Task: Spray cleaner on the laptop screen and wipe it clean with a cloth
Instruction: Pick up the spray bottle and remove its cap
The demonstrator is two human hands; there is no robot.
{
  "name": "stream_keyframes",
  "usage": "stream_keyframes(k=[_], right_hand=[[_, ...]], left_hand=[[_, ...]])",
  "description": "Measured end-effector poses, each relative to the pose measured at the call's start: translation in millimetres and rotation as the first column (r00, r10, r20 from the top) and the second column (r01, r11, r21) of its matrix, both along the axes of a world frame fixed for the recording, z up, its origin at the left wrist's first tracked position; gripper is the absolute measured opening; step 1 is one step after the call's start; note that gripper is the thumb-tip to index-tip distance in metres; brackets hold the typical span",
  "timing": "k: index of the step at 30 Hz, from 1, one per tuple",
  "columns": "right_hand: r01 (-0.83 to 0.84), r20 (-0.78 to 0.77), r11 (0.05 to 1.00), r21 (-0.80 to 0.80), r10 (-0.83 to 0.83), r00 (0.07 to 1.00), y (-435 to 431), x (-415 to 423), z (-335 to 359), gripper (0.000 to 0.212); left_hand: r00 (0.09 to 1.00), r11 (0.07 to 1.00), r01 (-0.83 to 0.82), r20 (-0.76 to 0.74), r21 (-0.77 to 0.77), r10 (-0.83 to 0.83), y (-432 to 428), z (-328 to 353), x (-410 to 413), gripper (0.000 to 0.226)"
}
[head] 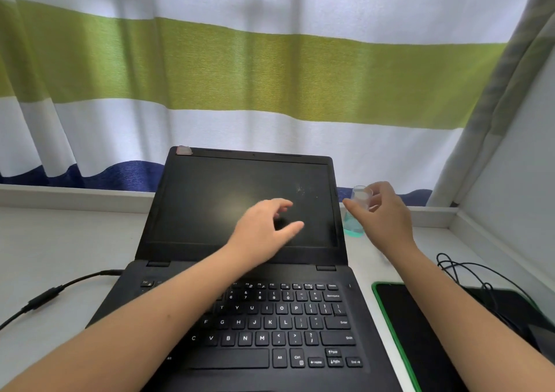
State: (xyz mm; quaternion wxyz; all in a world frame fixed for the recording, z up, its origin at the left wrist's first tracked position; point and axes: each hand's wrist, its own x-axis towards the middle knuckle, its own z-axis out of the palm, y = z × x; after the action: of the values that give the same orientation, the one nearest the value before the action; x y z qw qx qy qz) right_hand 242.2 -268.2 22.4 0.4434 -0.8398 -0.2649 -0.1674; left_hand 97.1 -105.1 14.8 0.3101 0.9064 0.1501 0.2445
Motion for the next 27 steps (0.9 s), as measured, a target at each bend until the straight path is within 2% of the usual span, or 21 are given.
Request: stream_keyframes(k=[5,8,11,15,18,21,24,27], right_hand=[[-0.04,0.097,0.997,0.069,0.033,0.995,-4.9,-34.9,18.8,0.041],[-0.138,0.017,0.983,0.124,0.137,0.99,-2.0,-52.3,24.7,0.038],[-0.186,-0.022,0.968,0.169,0.192,0.981,0.8,-57.9,26.3,0.038],[-0.2,-0.058,0.964,0.173,0.213,0.975,0.8,-55.9,24.1,0.039],[-0.211,-0.12,0.959,0.19,0.236,0.964,1.1,-53.2,21.7,0.039],[-0.22,-0.223,0.932,0.288,0.289,0.931,3.0,-49.5,22.1,0.045],[-0.254,-0.298,0.886,0.388,0.381,0.875,3.1,-46.5,22.0,0.051],[-0.295,-0.336,0.85,0.436,0.458,0.823,3.4,-45.9,24.5,0.036]], left_hand=[[0.991,0.973,0.131,0.024,-0.19,-0.129,-28.4,1.3,8.0,0.05],[0.976,0.939,0.217,0.044,-0.266,-0.213,-41.9,4.8,9.5,0.054],[0.958,0.891,0.286,0.111,-0.354,-0.263,-52.1,5.2,8.6,0.031],[0.948,0.872,0.319,0.143,-0.372,-0.285,-62.4,4.8,5.9,0.02],[0.945,0.88,0.325,0.087,-0.347,-0.315,-63.9,9.6,5.3,0.028],[0.944,0.878,0.319,0.036,-0.356,-0.329,-57.7,16.1,4.3,0.03],[0.93,0.815,0.34,0.04,-0.469,-0.366,-56.4,23.1,-0.1,0.029],[0.896,0.663,0.377,0.074,-0.647,-0.437,-53.3,32.1,-2.8,0.024]])
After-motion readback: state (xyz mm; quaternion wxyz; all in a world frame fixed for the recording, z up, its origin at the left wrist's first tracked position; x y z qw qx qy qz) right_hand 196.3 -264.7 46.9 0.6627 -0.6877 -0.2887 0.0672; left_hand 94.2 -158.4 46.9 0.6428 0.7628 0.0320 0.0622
